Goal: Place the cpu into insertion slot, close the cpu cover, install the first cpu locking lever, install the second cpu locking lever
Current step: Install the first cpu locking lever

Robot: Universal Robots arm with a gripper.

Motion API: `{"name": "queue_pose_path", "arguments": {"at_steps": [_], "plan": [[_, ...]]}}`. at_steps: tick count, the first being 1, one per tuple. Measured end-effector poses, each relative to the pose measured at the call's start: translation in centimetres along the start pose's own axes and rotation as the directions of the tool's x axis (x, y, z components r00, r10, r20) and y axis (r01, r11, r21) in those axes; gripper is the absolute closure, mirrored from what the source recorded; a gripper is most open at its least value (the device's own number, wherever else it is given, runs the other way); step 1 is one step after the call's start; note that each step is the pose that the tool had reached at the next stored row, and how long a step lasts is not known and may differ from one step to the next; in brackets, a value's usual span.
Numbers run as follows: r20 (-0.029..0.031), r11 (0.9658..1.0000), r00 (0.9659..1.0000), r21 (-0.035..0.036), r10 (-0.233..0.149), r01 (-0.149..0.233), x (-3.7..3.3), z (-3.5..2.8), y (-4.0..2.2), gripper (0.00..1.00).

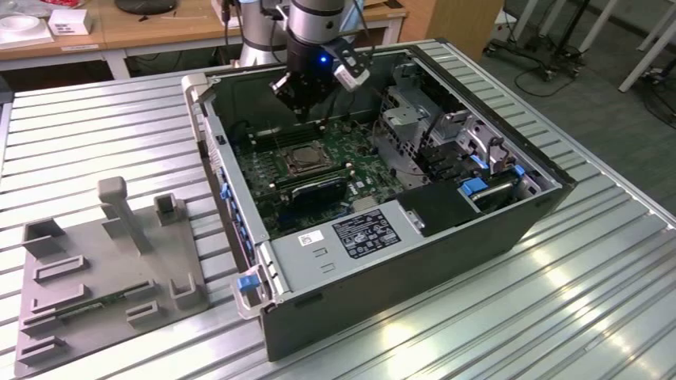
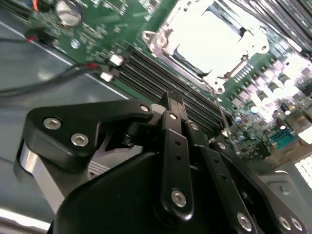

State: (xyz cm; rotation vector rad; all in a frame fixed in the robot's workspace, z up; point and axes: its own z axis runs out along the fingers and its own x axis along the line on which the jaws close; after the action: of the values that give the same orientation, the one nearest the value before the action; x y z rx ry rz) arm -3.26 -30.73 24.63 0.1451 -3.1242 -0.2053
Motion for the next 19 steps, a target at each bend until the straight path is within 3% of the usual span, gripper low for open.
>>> {"name": "queue_pose_path", "arguments": {"at_steps": [10,16,19], "plan": [[0.0237,1.0,0.9997,0.0054,-0.003,0.003,2.94,0.04,0.27,0.89],[0.0306,1.0,0.9995,0.0058,-0.004,0.004,4.14,0.09,0.38,0.89],[0.0322,1.0,0.9995,0.0062,-0.002,0.001,4.32,-0.06,0.42,0.89]]}}
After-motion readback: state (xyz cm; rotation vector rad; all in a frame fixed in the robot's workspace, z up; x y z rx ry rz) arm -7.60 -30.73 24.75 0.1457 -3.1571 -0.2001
